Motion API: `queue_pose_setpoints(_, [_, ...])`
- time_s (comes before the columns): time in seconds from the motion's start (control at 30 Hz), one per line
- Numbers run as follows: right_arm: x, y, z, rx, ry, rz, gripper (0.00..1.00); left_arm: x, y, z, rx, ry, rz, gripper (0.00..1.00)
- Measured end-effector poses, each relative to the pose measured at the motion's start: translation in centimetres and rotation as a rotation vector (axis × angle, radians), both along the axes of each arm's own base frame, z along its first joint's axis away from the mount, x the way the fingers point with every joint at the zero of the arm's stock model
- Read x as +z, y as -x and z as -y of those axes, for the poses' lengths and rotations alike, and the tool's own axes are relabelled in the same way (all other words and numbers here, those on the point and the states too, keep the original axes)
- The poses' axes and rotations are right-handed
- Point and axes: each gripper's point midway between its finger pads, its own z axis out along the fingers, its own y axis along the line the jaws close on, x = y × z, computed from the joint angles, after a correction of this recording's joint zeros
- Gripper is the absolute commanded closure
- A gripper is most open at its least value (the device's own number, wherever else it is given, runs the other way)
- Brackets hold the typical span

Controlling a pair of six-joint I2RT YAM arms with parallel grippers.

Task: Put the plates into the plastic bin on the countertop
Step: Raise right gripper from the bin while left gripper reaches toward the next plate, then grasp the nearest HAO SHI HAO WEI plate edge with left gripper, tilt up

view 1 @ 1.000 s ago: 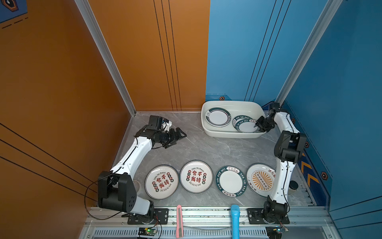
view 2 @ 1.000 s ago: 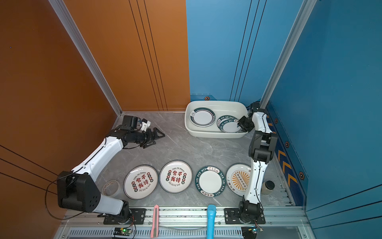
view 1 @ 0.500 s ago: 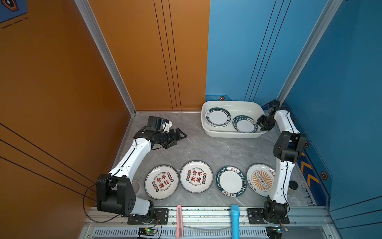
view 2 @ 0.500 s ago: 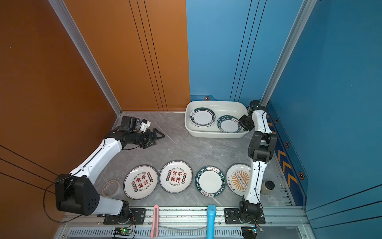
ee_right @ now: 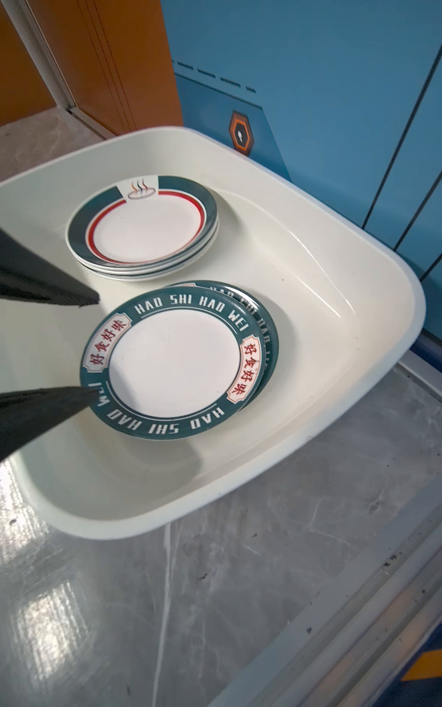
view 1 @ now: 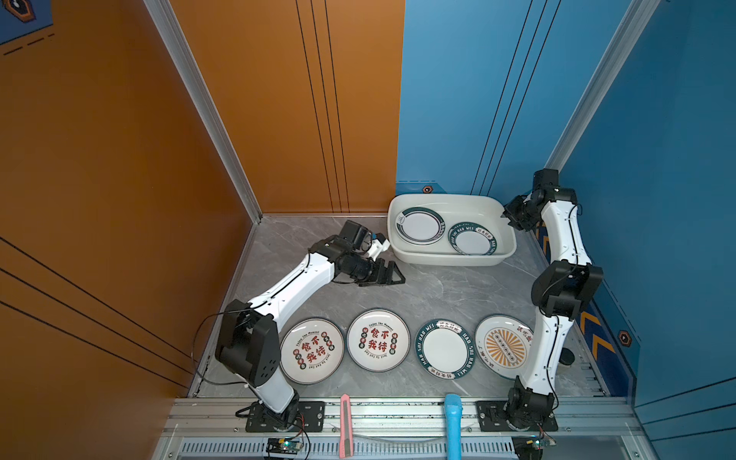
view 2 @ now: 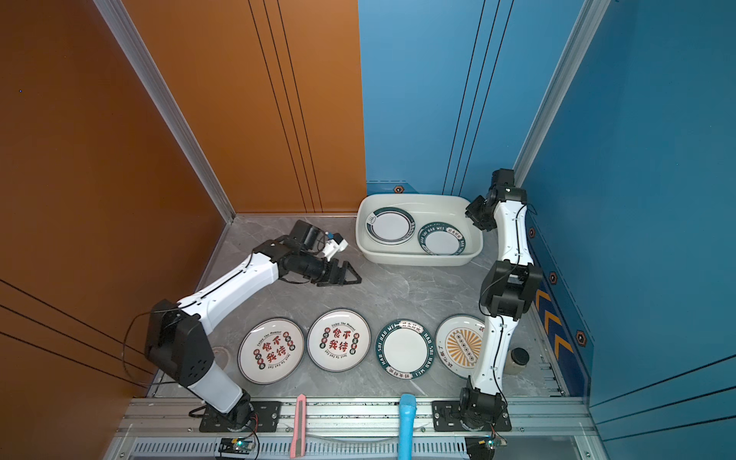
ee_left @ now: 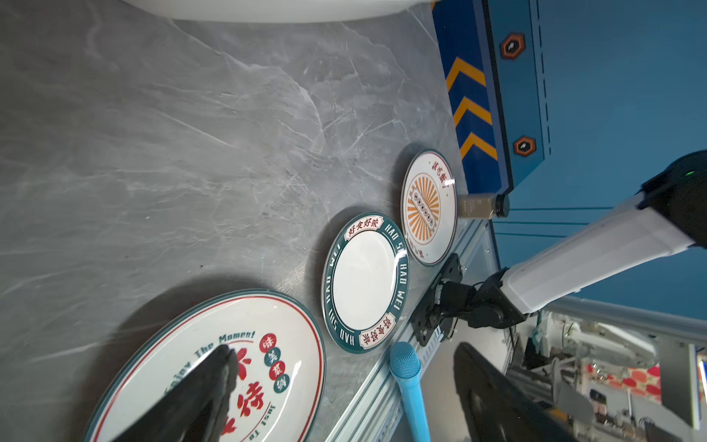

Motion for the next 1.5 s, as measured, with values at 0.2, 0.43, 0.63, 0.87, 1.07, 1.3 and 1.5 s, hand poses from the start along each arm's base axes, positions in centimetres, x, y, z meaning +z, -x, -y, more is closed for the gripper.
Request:
queue_pose_setpoints(0.2, [3.3,3.8,-1.2,0.024,-0.012,0.025,0.61,-4.2,1.0,4.0,-0.143,-0.060,-0.031,0.12])
queue_pose_setpoints(0.43, [2.9,9.0,-2.3,0.053,-0.013,-0.027,0.61,-7.6,0.5,6.3,-0.233,-0.091,-0.031,0.22])
queue_pose_setpoints(0.63, [2.0,12.2,-1.8,0.041,-0.029,-0.063,0.61,-9.6,0.5,7.5,-0.297,-0.074,-0.049,0.31])
queue_pose_setpoints(0.87, [2.6,14.5,-0.8,0.014,-0.040,-0.049,0.61,-12.0,2.3,8.8,-0.387,-0.066,-0.104,0.36])
queue_pose_setpoints(1.07, [2.5,15.0,-0.8,0.015,-0.047,-0.051,0.61,-13.4,4.3,9.7,-0.445,-0.070,-0.142,0.41])
queue_pose_setpoints(1.3, [2.2,15.1,-1.0,0.018,-0.053,-0.058,0.62,-14.6,5.9,10.3,-0.489,-0.076,-0.168,0.50])
queue_pose_setpoints(1.5, [2.0,15.1,-1.2,0.023,-0.055,-0.062,0.62,-15.3,6.9,10.4,-0.516,-0.086,-0.183,0.59])
